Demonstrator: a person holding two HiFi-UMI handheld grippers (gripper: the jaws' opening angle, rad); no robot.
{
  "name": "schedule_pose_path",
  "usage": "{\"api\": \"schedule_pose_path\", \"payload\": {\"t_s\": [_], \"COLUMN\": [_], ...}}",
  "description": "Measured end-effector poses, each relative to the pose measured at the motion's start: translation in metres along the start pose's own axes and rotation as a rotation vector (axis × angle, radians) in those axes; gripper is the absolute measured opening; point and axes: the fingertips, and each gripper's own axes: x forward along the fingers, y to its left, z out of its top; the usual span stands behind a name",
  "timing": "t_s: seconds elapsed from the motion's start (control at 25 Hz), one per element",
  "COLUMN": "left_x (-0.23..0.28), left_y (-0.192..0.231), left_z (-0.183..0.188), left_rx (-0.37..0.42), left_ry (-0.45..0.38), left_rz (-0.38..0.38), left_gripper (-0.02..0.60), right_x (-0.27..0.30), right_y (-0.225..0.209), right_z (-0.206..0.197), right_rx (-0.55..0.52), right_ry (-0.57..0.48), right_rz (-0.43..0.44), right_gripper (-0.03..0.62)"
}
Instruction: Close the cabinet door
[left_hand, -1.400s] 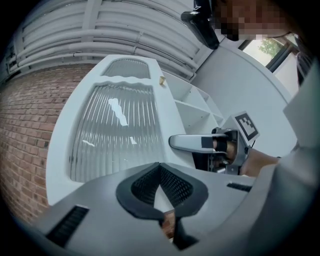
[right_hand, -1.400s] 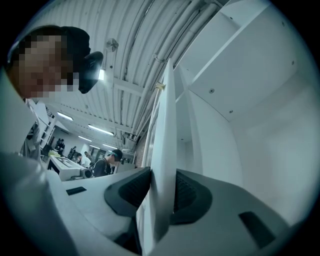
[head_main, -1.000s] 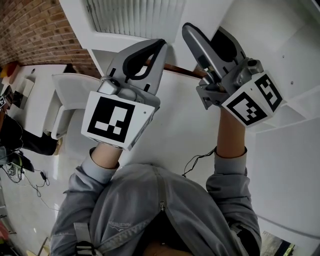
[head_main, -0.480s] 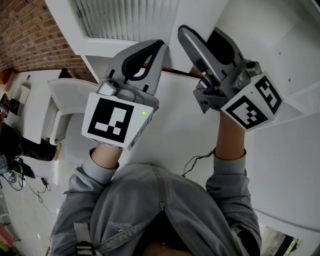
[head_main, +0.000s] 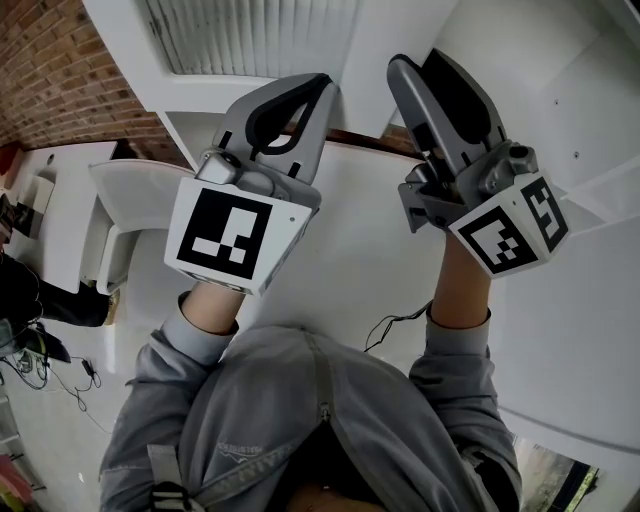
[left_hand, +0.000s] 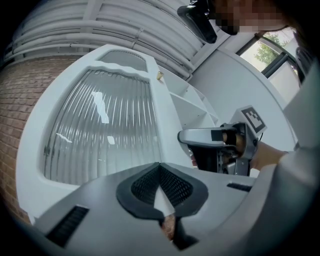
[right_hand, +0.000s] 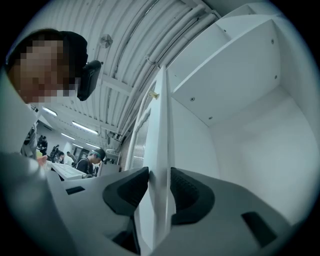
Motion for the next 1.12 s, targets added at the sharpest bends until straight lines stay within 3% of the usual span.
{"api": "schedule_pose_path", "payload": {"t_s": [0.64,1.12], "left_x": [0.012,0.005], "left_y": [0.001,-0.008], "left_z": [-0.006,0.005], "left_rx": [0.027,0.036], "left_ry": [0.005,0.007], "left_rz": [-0.006,-0.009], "left_gripper": [0.006,0.006], "right_x": [-0.026,-0.045], "right_y": [-0.014,-0.006], "right_z": [-0.005,0.002], "right_rx": [-0.056,-0.083], "right_ry": [0.019,0.004], "right_rz": [-0.133,-0.285], "right_gripper": [0.146,0.029]}}
